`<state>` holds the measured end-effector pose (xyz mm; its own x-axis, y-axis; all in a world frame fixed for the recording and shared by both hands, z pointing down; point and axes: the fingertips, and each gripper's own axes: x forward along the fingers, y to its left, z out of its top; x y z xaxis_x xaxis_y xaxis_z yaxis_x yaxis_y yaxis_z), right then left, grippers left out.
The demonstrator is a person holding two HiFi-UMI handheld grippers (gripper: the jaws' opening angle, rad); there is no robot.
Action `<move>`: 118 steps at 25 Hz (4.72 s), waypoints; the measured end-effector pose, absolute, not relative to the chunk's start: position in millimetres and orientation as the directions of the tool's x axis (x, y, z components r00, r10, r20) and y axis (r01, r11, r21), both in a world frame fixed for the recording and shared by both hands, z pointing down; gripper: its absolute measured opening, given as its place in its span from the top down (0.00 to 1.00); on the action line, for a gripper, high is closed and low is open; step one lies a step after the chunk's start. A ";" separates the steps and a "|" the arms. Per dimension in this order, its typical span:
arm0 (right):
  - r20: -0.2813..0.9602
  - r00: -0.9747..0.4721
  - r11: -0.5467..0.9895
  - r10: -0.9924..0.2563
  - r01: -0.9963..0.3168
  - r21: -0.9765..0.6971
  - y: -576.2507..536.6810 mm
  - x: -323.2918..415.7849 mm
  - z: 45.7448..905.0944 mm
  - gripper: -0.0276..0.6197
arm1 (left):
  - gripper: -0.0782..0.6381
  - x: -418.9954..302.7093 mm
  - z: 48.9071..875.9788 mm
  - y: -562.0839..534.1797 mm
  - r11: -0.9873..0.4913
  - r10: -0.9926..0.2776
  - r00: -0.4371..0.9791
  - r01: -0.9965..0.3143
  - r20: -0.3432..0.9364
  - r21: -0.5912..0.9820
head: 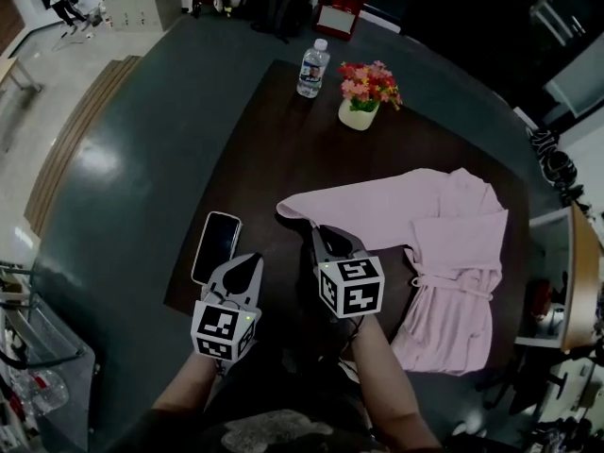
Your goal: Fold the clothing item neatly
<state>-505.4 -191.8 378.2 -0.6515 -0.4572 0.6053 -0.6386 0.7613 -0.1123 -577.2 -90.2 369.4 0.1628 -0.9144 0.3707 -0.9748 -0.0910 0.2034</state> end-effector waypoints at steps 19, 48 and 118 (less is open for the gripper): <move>0.425 -0.518 0.498 -0.743 -0.851 -0.167 -309.1 -207.3 283.5 0.94 | 0.88 -379.7 347.4 -164.2 -0.248 -0.883 0.302 -0.950 0.359 0.188; 0.413 -0.375 0.288 -0.830 -0.922 -0.259 -313.5 120.4 381.5 0.81 | 0.88 -160.8 349.9 -223.0 -0.309 -0.850 0.332 -0.943 0.410 0.123; 0.343 -0.241 0.183 -0.908 -0.964 -0.192 -22.9 157.3 401.7 0.95 | 0.88 -213.0 427.9 64.9 -0.297 -0.855 0.323 -0.946 0.405 0.127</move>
